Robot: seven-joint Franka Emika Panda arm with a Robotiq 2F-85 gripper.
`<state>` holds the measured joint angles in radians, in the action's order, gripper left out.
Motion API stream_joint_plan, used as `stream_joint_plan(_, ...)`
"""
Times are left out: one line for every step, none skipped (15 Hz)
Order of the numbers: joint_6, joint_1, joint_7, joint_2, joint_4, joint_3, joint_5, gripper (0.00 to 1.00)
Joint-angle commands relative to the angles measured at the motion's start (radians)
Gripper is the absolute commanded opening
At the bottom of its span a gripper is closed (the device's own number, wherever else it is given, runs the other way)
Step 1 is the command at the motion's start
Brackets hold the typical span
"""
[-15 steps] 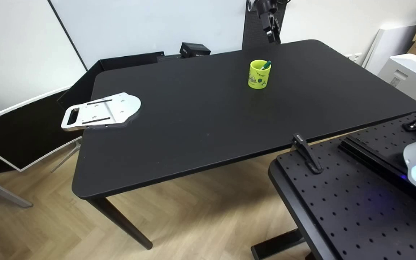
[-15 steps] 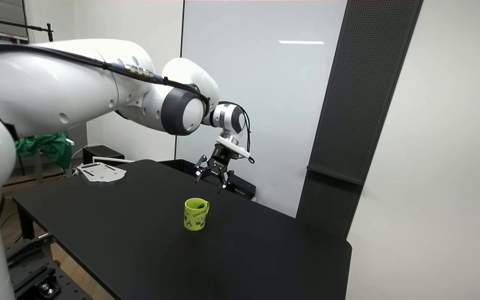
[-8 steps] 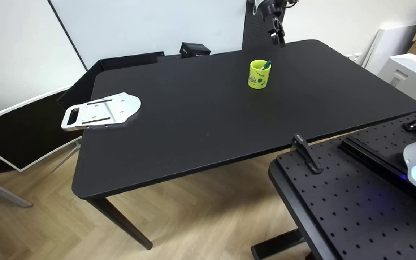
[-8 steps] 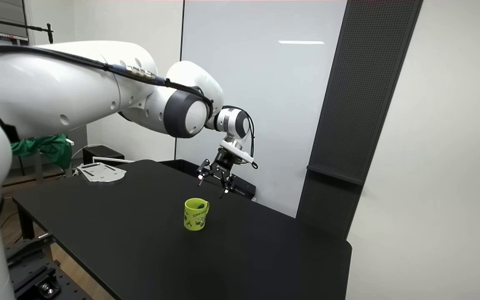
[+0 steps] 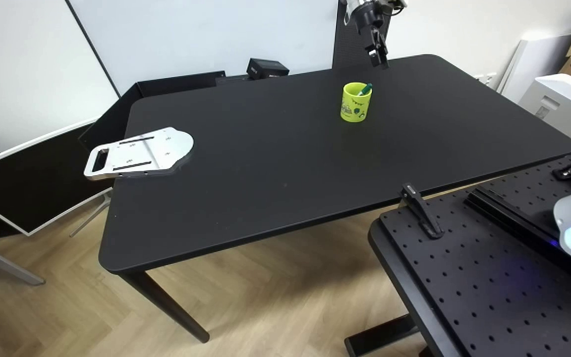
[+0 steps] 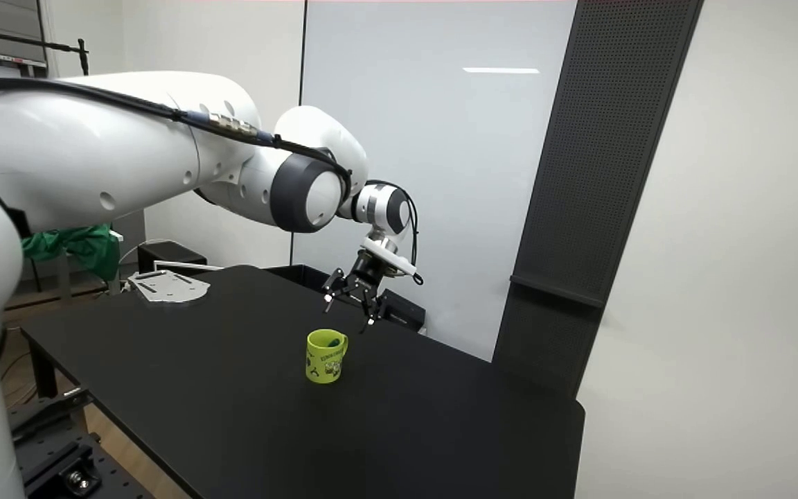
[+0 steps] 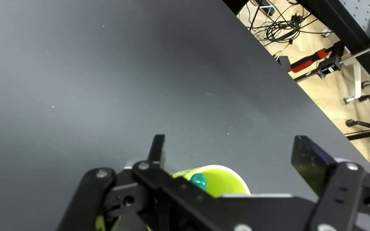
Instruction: Get the green marker from the yellow cup and place it on the table
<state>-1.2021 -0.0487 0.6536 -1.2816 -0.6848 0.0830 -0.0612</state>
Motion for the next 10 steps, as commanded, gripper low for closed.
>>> stream_joint_plan(-0.022,-0.011,-0.005,-0.035,0.013,0.011,0.014,1.00)
stream_joint_plan(-0.027,-0.014,-0.005,-0.043,0.016,0.013,0.016,1.00)
stream_joint_plan(-0.033,-0.018,-0.005,-0.051,0.019,0.013,0.017,1.00)
stream_joint_plan(-0.037,-0.022,-0.004,-0.058,0.021,0.014,0.017,1.00)
stream_joint_plan(-0.040,-0.025,-0.003,-0.064,0.023,0.015,0.016,1.00)
stream_joint_plan(-0.043,-0.027,-0.002,-0.069,0.024,0.016,0.014,1.00)
stream_joint_plan(-0.051,-0.031,-0.008,-0.074,0.026,0.016,0.013,0.75)
stream_joint_plan(-0.050,-0.032,-0.009,-0.077,0.026,0.016,0.013,0.75)
stream_joint_plan(-0.050,-0.032,-0.009,-0.079,0.027,0.016,0.014,0.69)
stream_joint_plan(-0.048,-0.032,-0.010,-0.080,0.028,0.016,0.015,0.60)
